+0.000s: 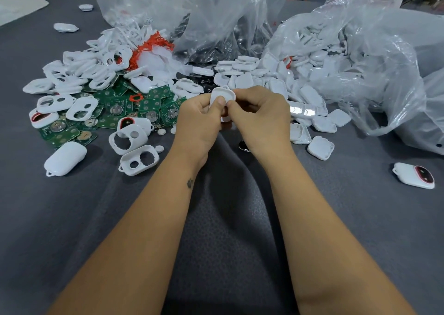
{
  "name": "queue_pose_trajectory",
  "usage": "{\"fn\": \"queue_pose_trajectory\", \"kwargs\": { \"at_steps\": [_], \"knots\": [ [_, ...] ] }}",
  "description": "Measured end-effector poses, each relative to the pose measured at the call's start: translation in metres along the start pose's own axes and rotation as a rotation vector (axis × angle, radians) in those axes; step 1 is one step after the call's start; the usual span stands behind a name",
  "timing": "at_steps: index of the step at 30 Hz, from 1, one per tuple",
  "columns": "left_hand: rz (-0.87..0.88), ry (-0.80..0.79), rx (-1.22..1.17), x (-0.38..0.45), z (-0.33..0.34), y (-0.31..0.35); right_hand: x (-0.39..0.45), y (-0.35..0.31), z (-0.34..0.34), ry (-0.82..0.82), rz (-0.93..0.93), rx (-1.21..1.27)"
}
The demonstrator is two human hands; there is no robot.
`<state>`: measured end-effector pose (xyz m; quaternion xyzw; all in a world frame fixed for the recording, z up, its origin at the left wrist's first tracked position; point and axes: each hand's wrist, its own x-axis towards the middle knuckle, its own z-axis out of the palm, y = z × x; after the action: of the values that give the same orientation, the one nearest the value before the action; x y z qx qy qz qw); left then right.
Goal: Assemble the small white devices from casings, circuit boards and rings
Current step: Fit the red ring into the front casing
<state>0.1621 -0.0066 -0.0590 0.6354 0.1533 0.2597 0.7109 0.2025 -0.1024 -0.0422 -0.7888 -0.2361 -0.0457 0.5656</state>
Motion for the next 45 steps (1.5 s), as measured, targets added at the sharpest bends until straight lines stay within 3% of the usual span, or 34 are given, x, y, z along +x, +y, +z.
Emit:
{"fn": "queue_pose_trajectory", "kwargs": {
  "at_steps": [13, 16, 21, 29, 32, 39, 45],
  "knots": [
    [-0.037, -0.135, -0.037, -0.001, -0.004, 0.003, 0.006, 0.003, -0.011, -0.063, 0.197, 0.318],
    [-0.077, -0.142, -0.123, 0.001, -0.006, 0.006, 0.005, 0.004, -0.008, 0.005, 0.059, 0.256],
    [-0.104, -0.172, -0.155, 0.002, -0.007, 0.005, 0.005, 0.010, -0.005, 0.090, -0.256, -0.046],
    [-0.124, -0.183, -0.117, 0.004, -0.007, 0.005, 0.005, 0.016, -0.007, 0.090, -0.368, -0.246],
    [-0.113, -0.148, -0.115, 0.003, -0.005, 0.005, 0.004, 0.012, -0.006, 0.092, -0.331, -0.203],
    [-0.109, -0.017, -0.114, 0.004, -0.003, 0.004, 0.005, 0.000, -0.012, 0.173, -0.053, 0.241],
    [-0.077, 0.019, -0.046, 0.005, 0.000, 0.001, 0.006, -0.001, -0.011, 0.110, -0.014, 0.256]
  ]
}}
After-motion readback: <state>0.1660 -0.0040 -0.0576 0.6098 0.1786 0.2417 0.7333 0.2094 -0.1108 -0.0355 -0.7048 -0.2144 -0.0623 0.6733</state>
